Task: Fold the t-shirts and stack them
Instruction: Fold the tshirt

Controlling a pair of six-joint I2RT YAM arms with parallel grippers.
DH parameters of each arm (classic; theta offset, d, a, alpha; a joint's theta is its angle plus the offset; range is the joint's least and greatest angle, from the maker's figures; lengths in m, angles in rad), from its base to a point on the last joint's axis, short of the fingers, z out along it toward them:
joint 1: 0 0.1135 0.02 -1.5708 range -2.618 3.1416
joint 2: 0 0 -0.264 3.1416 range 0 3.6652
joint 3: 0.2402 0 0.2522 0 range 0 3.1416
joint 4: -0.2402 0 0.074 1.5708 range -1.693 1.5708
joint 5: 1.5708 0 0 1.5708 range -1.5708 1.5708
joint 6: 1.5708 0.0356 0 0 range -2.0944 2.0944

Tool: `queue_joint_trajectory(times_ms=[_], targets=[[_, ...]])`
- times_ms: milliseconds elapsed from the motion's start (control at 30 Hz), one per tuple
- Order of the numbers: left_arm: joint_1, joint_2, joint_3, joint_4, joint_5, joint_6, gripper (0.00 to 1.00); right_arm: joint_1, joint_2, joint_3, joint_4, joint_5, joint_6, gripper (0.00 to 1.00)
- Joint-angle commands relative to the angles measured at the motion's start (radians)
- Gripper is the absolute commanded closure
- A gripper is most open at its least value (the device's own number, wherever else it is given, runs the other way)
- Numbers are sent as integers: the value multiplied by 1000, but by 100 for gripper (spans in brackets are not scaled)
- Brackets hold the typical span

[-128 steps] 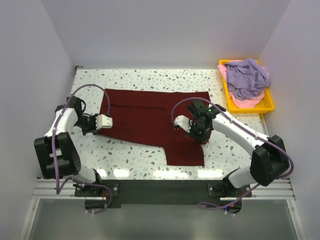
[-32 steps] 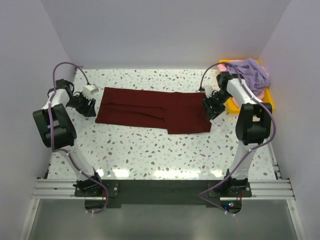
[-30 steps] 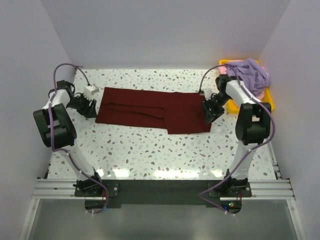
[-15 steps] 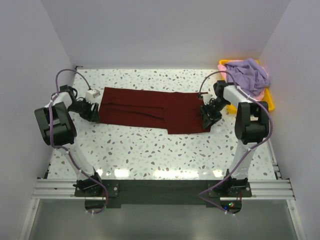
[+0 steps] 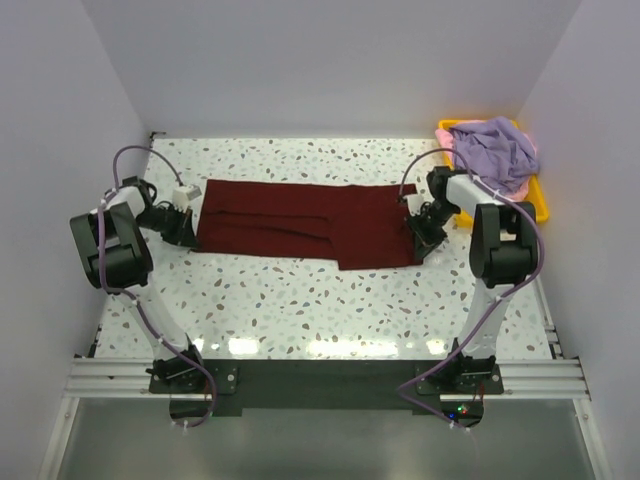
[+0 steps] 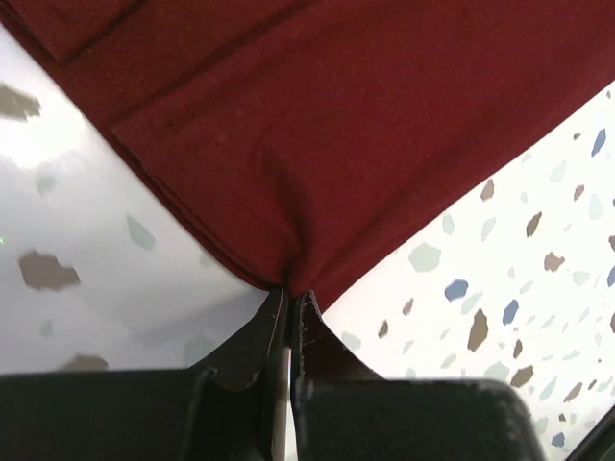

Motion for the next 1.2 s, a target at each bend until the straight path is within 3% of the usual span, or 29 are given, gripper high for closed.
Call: queue_joint_trajectory(times_ms=[0,300,333,400,433,500,600,733,767,833,933,1167], targets=[[35,-93,-38,-69,-61,40,100,-19,-89,-27,-43,89,-45,100],[38,-281,-290,-55,-173,121,100,-21,-187,-167,-82,132,-125,100],[38,-290,-310,-57,-161,139,96,-19,-190,-183,-82,130,-127,98],[38,-317,-317,-66,-137,162,83,-21,-193,-185,-109,95,-140,75],[38,-331,-310,-83,-105,196,73,-21,-199,-182,-117,84,-140,57],[38,-392,-291,-104,-60,237,65,-21,-239,-165,-146,66,-142,46],[30,-498,-233,-179,56,367,51,-24,-311,-129,-186,45,-133,46],[-109,-650,-291,-134,110,396,47,-23,-365,-127,-223,-72,-82,53],[-205,-709,-317,-103,109,376,47,-23,-370,-139,-224,-99,-52,55],[-366,-785,-403,53,103,224,46,-24,-376,-193,-191,-138,-6,61],[-562,-828,-503,288,118,-35,45,-23,-374,-219,-142,-126,37,62],[-971,-729,-621,737,-17,-483,44,-21,-256,-228,-119,-127,39,58]])
